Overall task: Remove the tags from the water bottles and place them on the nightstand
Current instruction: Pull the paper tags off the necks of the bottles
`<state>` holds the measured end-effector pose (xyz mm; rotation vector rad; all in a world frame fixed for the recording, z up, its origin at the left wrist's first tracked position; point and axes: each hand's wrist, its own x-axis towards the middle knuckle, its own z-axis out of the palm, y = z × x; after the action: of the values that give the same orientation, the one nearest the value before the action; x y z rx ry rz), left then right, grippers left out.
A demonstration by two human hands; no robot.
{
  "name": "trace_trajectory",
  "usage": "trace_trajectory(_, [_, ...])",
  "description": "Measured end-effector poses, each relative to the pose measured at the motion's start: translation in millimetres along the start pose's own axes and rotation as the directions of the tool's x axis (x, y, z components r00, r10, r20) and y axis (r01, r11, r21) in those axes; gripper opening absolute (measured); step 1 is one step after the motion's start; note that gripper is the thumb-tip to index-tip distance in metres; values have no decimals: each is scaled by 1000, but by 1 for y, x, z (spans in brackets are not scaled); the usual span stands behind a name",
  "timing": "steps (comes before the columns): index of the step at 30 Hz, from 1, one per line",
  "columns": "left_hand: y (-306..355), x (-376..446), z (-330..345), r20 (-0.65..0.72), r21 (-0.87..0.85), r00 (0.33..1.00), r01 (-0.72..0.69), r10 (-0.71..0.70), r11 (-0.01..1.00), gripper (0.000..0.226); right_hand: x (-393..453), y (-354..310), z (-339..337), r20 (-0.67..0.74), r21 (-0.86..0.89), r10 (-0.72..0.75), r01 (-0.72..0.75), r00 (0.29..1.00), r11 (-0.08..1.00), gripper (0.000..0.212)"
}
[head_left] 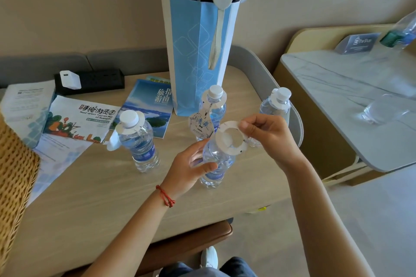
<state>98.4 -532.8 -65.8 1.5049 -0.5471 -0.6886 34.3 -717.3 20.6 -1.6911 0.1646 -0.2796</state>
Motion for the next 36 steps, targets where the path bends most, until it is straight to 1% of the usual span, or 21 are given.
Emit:
trace_trajectory(3, [0, 0, 0, -5, -6, 1000, -7, 7, 1000, 85, -8, 15, -17, -144, -6, 50, -51, 988, 999, 15])
trace_trajectory(5, [1, 1, 1, -16, -15, 1000, -10, 10, 1000, 80, -17, 34, -29, -228, -18, 128, -135, 965, 991, 16])
trace_trajectory(9, [0, 1, 2, -24, -46, 999, -35, 34, 998, 79, -27, 80, -43, -358, -76, 287, -334, 888, 939, 26])
trace_trajectory(12, [-1, 1, 3, -17, -74, 999, -35, 34, 997, 81, -25, 111, -43, -408, -124, 352, -433, 842, 893, 26])
trace_trajectory(14, [0, 1, 3, -13, -81, 1000, -30, 29, 996, 80, -19, 128, -39, -418, -196, 358, -468, 835, 862, 25])
trace_trajectory(18, [1, 1, 3, -14, -83, 1000, -14, 13, 996, 81, -11, 153, -31, -417, -324, 340, -487, 843, 811, 19])
trace_trajectory(21, [2, 1, 3, -19, -83, 1000, -5, 4, 997, 80, -11, 167, -28, -408, -378, 353, -508, 842, 774, 14])
trace_trajectory(24, [2, 0, 5, -42, -72, 999, -9, 6, 997, 82, -12, 177, -28, -388, -440, 358, -512, 849, 737, 14])
trace_trajectory(27, [2, -4, 8, -79, -53, 997, -17, 13, 998, 81, -14, 184, -30, -366, -520, 324, -480, 872, 707, 15])
trace_trajectory(30, [3, -8, 13, -124, -28, 992, -24, 20, 999, 74, -14, 187, -32, -360, -567, 302, -464, 883, 681, 16])
trace_trajectory(36, [5, -17, 26, -241, 17, 968, -63, 66, 998, 67, -9, 186, -37, -331, -584, 282, -431, 900, 688, 16])
